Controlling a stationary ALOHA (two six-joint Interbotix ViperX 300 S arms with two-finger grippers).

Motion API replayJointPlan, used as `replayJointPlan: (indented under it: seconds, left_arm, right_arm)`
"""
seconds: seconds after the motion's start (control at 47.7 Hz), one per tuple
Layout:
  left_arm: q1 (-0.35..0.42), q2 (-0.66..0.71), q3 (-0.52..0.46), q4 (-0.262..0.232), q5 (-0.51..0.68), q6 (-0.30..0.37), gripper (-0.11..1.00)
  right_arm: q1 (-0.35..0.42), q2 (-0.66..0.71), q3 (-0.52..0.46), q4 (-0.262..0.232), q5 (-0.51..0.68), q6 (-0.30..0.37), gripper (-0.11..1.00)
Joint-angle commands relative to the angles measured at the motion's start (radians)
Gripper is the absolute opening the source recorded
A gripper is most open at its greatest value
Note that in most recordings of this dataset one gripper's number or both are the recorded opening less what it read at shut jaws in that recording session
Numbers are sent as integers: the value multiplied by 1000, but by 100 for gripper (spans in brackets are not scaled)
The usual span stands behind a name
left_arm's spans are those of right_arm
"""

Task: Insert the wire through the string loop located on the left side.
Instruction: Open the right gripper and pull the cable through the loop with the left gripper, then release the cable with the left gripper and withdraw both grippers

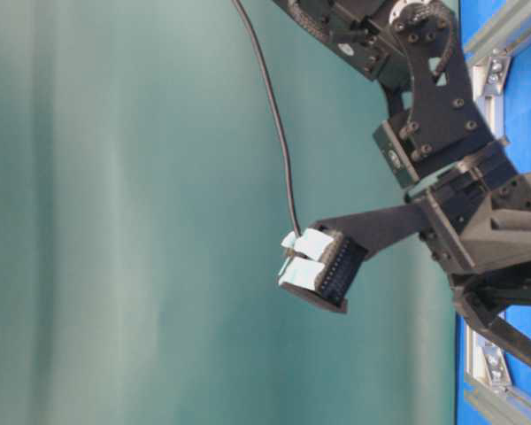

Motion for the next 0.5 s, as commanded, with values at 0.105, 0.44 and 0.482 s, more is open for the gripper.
replayJointPlan:
  seconds: [0.105, 0.44, 0.482]
  left_arm:
    - [17, 11, -12, 3, -3, -2, 21]
    - [17, 20, -12, 3, -8, -2, 79]
    - [17, 18, -11, 3, -9, -2, 78]
  right_arm:
    - [3, -55, -8, 0, -11, -2, 96]
    - [3, -55, -8, 0, -11, -2, 96]
    - [3, -55, -9, 0, -11, -2, 96]
